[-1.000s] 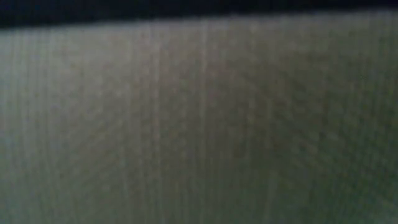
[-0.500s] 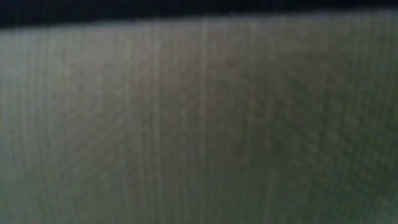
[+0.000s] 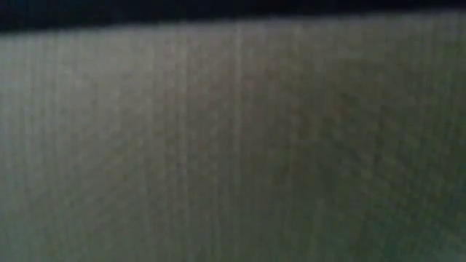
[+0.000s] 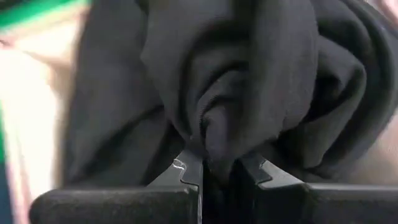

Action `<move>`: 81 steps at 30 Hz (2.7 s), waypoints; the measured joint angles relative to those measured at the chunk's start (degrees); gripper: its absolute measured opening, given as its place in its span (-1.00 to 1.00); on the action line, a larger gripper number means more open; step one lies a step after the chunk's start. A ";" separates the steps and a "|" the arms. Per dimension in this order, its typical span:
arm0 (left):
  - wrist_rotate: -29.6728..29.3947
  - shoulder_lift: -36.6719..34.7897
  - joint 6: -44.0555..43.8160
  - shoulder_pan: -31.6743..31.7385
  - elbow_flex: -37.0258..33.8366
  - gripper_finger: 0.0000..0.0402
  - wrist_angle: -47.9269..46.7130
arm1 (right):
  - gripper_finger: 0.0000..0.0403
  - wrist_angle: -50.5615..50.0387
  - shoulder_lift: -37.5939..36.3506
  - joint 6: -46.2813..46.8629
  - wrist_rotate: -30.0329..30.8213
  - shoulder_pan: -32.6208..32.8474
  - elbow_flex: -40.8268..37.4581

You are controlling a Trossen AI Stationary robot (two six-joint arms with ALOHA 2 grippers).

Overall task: Sort clothes
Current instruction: Put the black shirt into the white laundry bin, then return to Home Position

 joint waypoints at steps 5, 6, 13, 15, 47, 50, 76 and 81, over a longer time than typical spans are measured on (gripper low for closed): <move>0.00 0.02 0.10 0.00 0.00 -1.00 0.00 | -0.84 1.40 -0.02 -2.00 0.38 -0.17 -7.59; 0.00 0.00 0.10 0.00 0.00 -1.00 0.00 | -0.84 1.99 -0.02 -2.24 0.38 -0.15 -9.30; 0.00 0.00 -0.05 0.00 0.00 -1.00 0.00 | -0.84 5.18 -0.04 -2.95 0.38 -0.41 -18.16; 0.00 0.00 -0.07 0.01 0.00 -1.00 0.00 | -0.84 6.02 -0.09 -2.95 0.38 -0.45 -19.91; 0.02 0.02 -0.95 -0.01 0.00 -1.00 0.00 | -0.12 6.70 -1.74 0.52 3.55 -0.60 -18.76; 0.04 0.00 -0.94 -0.01 0.00 -1.00 0.00 | 0.08 1.71 -1.75 0.48 3.55 -0.60 -14.43; 38.54 -9.68 8.46 9.48 -29.21 -1.00 29.37 | 0.02 34.52 -39.68 -5.46 -12.21 5.85 -31.77; 42.50 -18.72 0.67 17.10 -53.01 -1.00 53.56 | -0.08 41.20 -45.77 1.76 -12.18 7.70 -45.01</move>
